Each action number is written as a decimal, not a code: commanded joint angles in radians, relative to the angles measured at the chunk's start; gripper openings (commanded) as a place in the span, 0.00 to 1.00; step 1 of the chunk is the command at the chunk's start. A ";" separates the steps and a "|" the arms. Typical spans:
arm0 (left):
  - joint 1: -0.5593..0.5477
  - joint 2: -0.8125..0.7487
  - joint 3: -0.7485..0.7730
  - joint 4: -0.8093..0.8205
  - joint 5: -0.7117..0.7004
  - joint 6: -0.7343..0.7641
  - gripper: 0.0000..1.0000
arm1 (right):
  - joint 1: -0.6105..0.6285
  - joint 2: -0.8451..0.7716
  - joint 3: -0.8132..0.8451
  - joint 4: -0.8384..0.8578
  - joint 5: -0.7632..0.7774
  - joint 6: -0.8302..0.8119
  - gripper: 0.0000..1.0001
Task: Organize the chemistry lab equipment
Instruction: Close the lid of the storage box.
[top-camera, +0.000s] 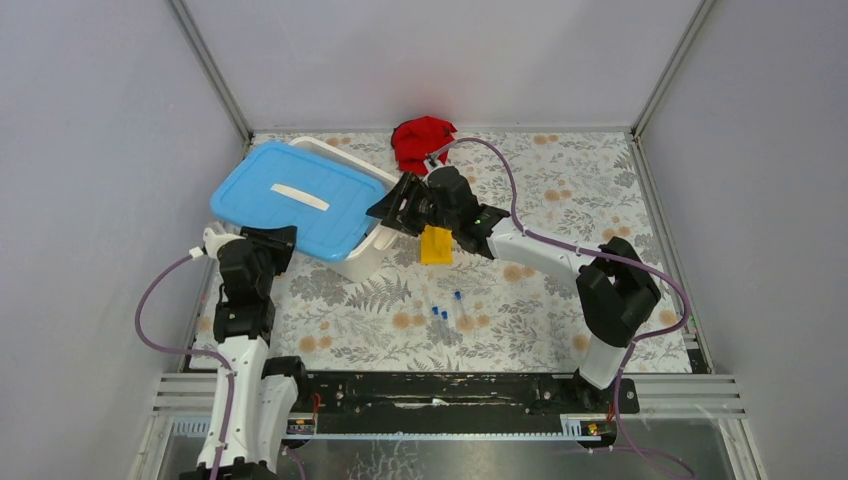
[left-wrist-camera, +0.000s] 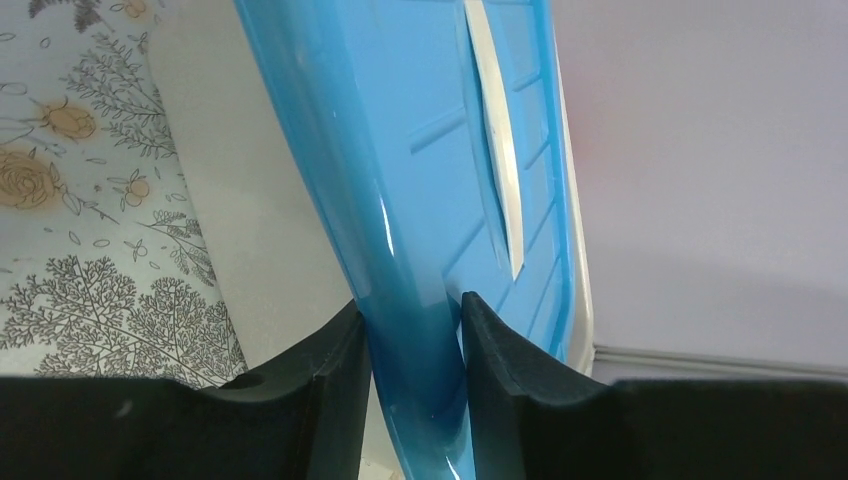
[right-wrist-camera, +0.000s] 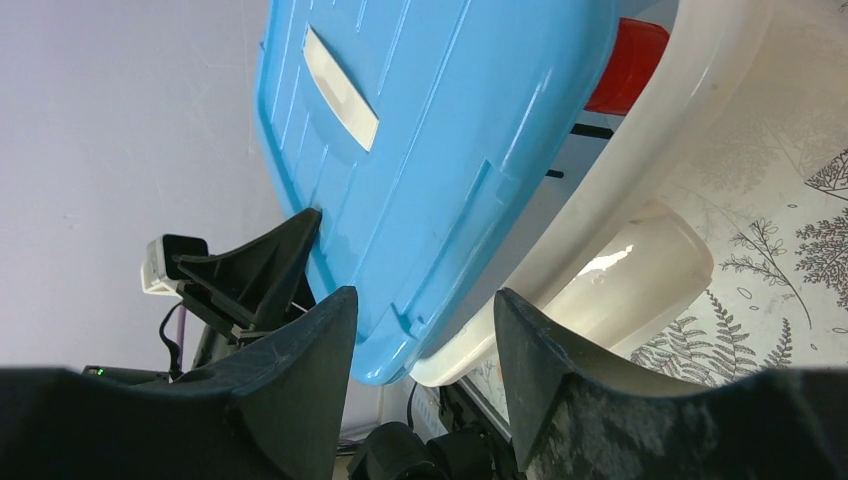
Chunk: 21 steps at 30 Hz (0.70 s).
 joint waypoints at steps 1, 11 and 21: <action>0.000 -0.043 -0.038 -0.105 -0.095 -0.040 0.24 | -0.007 -0.043 -0.019 0.030 -0.015 -0.002 0.60; 0.000 -0.130 -0.043 -0.066 -0.128 -0.088 0.00 | -0.012 -0.071 -0.071 0.070 -0.008 -0.012 0.60; -0.001 -0.182 -0.107 0.114 -0.039 -0.151 0.00 | -0.020 -0.111 -0.123 0.099 0.011 -0.053 0.61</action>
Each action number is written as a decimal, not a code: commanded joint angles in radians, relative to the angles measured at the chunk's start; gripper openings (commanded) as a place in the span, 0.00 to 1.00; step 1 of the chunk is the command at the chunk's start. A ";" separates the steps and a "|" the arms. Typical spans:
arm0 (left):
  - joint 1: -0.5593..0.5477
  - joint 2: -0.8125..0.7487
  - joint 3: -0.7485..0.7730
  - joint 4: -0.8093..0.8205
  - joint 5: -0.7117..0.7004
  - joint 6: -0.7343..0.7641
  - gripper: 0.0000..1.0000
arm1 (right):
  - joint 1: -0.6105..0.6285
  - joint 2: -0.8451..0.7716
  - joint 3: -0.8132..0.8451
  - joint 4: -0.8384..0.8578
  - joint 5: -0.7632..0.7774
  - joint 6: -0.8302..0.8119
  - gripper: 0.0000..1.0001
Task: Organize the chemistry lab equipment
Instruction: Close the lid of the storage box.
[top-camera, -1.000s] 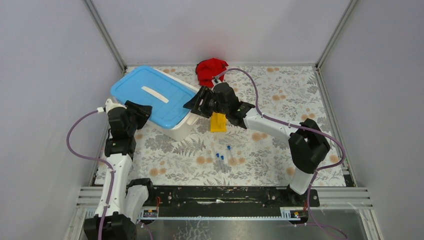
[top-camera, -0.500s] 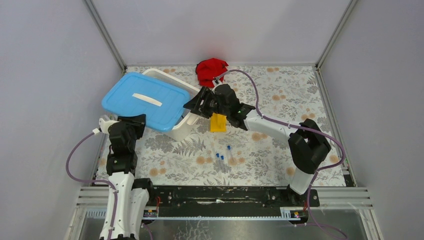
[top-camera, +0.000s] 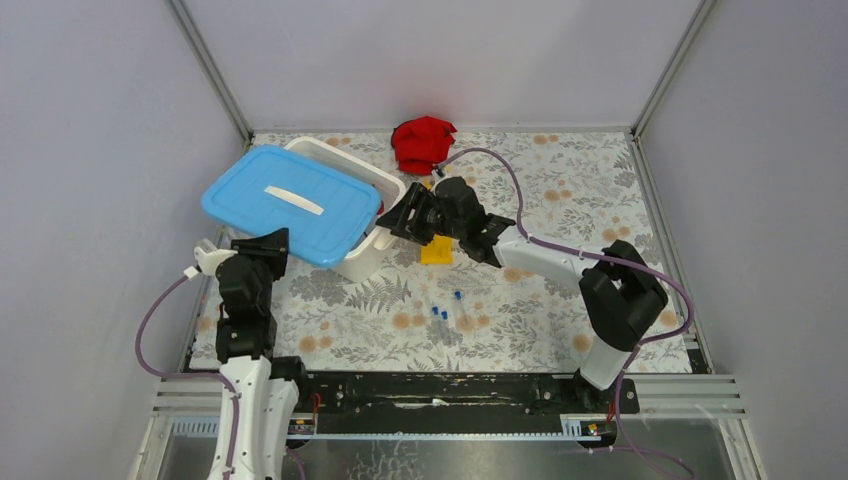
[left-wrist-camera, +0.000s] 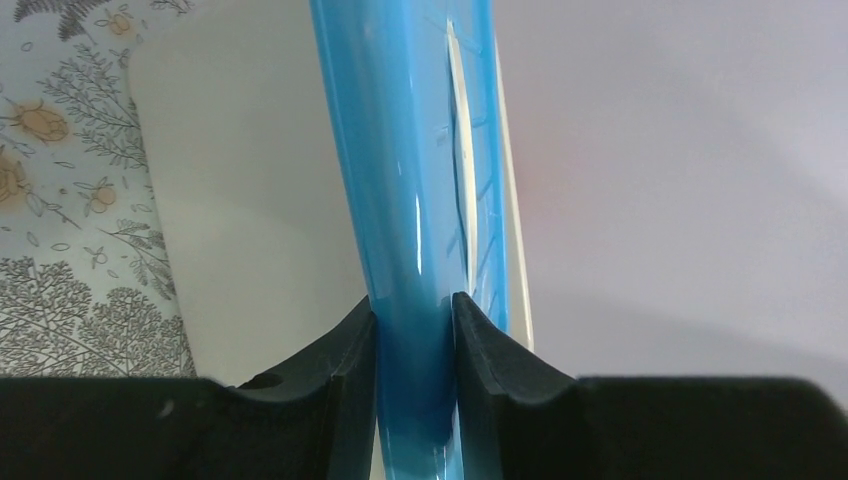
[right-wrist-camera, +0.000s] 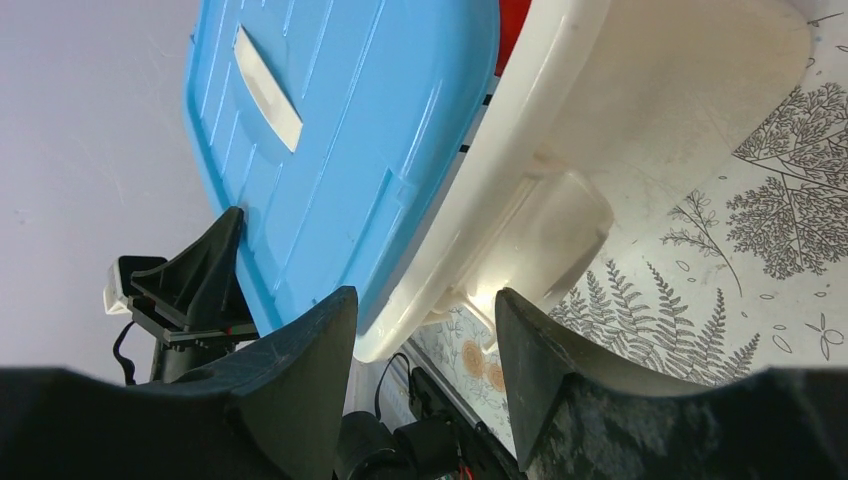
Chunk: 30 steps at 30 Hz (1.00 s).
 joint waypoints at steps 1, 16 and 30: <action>0.000 -0.029 -0.042 0.120 0.048 -0.015 0.00 | -0.012 -0.080 -0.022 0.058 0.005 -0.035 0.61; 0.002 -0.104 -0.126 0.291 0.068 -0.119 0.00 | -0.020 -0.081 -0.050 0.131 -0.022 -0.005 0.61; 0.003 -0.187 -0.211 0.371 -0.006 -0.259 0.00 | -0.025 -0.062 -0.067 0.173 -0.043 0.016 0.62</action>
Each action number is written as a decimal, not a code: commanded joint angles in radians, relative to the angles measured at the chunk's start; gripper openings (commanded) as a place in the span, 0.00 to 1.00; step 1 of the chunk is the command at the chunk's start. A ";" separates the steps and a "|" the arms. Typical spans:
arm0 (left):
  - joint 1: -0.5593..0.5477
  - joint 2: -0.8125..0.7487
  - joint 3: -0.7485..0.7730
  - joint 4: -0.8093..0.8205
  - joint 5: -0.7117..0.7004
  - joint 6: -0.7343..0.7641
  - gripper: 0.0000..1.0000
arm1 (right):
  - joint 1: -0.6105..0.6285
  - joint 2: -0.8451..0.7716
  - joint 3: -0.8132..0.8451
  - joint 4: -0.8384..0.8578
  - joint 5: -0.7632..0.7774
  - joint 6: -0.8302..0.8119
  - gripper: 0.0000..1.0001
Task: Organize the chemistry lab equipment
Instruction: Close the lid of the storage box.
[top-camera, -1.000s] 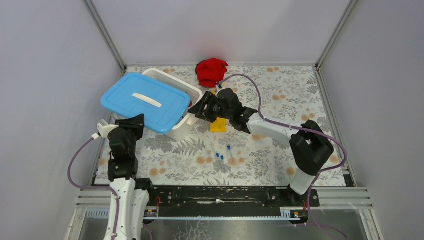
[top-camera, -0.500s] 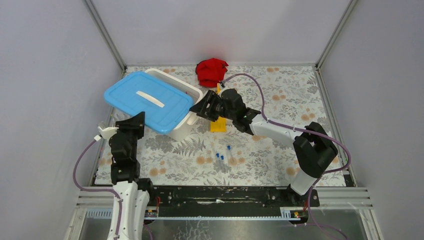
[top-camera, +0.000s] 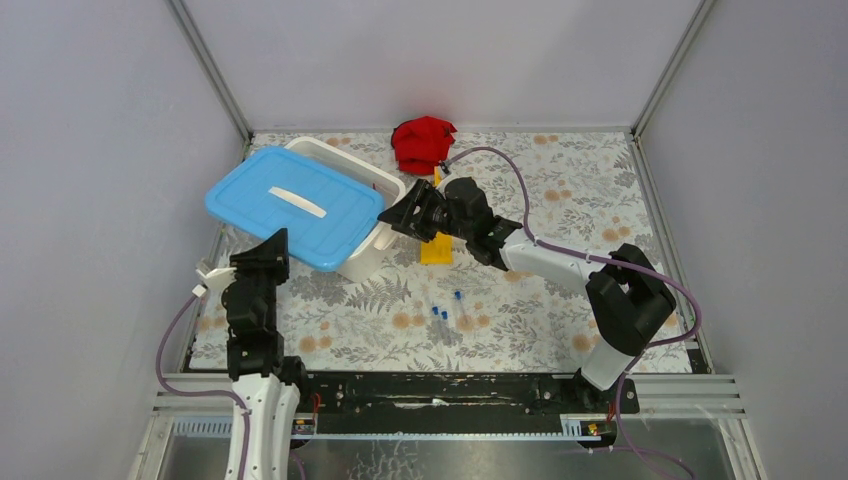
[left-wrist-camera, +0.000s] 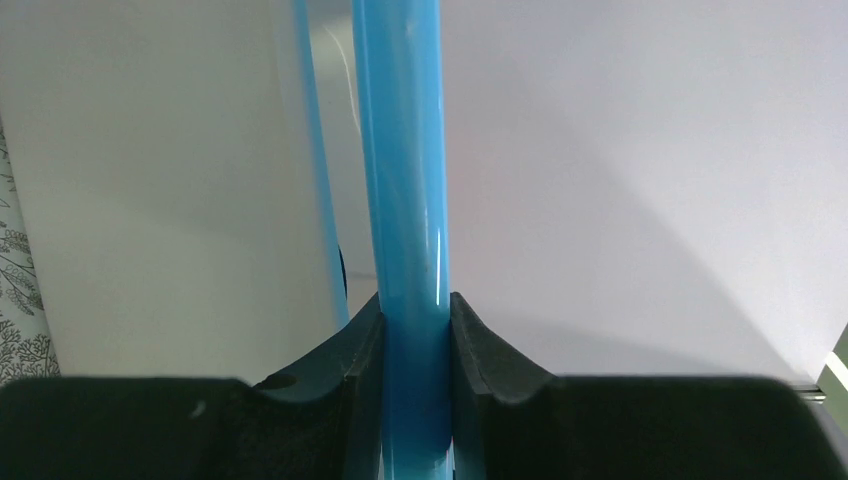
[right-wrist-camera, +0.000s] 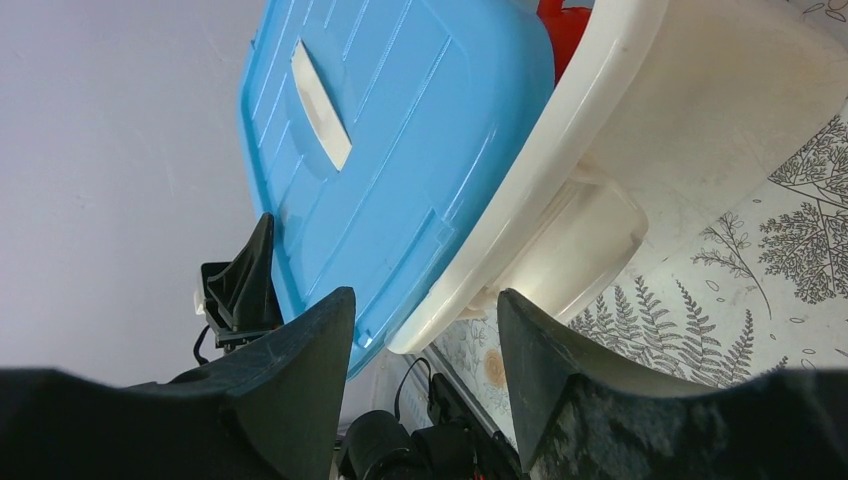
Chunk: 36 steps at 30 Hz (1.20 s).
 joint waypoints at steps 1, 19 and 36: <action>0.003 -0.013 -0.017 0.141 -0.014 -0.063 0.00 | -0.009 -0.017 -0.003 0.068 -0.018 0.010 0.62; 0.004 -0.024 -0.096 0.308 0.015 -0.179 0.00 | -0.022 -0.012 -0.014 0.092 -0.040 0.010 0.62; 0.003 0.096 -0.140 0.480 0.080 -0.170 0.00 | -0.022 0.046 0.048 0.091 -0.064 0.030 0.62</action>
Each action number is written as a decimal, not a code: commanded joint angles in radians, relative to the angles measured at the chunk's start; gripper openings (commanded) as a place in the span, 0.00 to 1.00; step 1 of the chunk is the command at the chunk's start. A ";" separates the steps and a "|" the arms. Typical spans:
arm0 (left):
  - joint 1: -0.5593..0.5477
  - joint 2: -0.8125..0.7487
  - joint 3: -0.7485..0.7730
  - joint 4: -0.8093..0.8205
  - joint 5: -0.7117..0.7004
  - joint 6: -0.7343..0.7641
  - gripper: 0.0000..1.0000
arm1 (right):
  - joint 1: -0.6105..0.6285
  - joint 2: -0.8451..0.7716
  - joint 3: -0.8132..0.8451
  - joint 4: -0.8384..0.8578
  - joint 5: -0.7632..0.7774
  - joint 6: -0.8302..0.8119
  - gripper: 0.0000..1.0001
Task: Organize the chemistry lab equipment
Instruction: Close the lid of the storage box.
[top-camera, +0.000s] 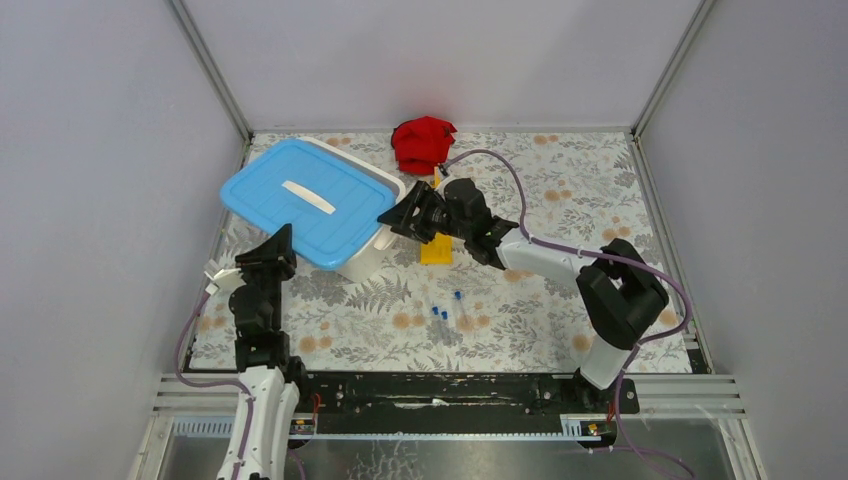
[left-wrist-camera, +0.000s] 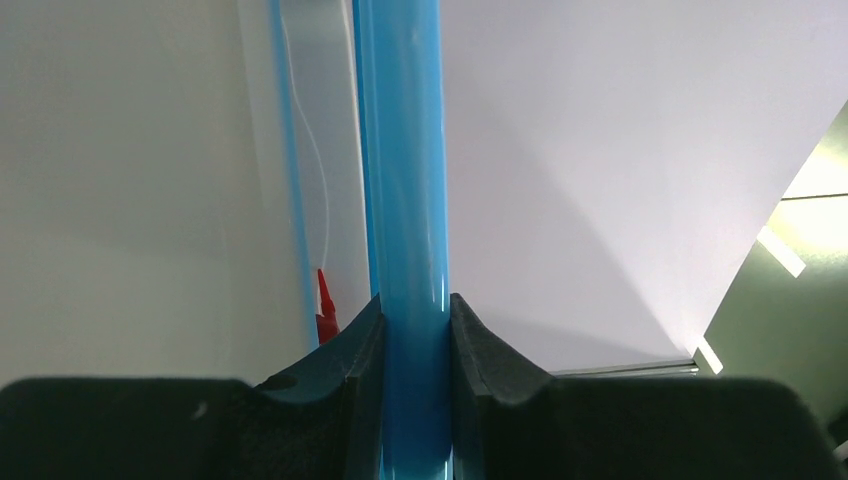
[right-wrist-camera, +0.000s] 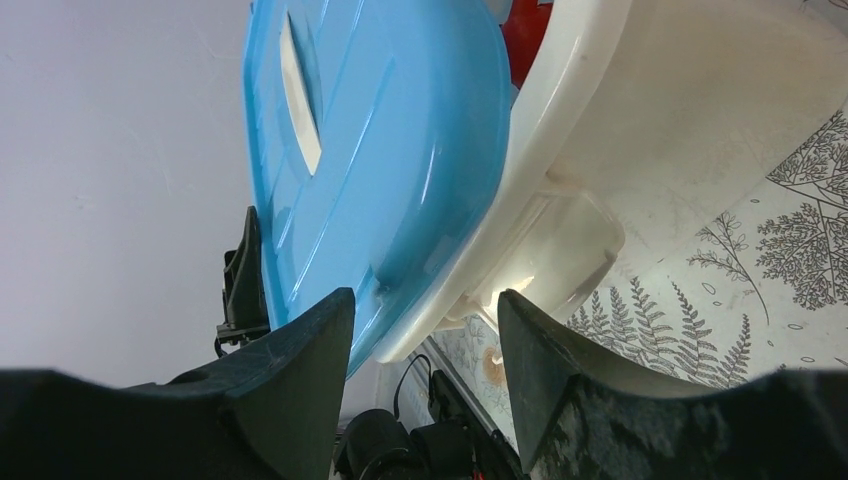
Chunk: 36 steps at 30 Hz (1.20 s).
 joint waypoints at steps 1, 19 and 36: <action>0.004 0.019 -0.009 0.166 0.027 0.008 0.00 | -0.007 0.016 0.061 0.046 -0.029 0.012 0.62; -0.041 0.159 0.004 0.254 0.020 0.090 0.00 | -0.007 0.070 0.150 -0.044 -0.020 -0.007 0.62; -0.094 0.164 0.078 0.088 -0.051 0.223 0.21 | -0.006 0.095 0.269 -0.228 0.044 -0.064 0.60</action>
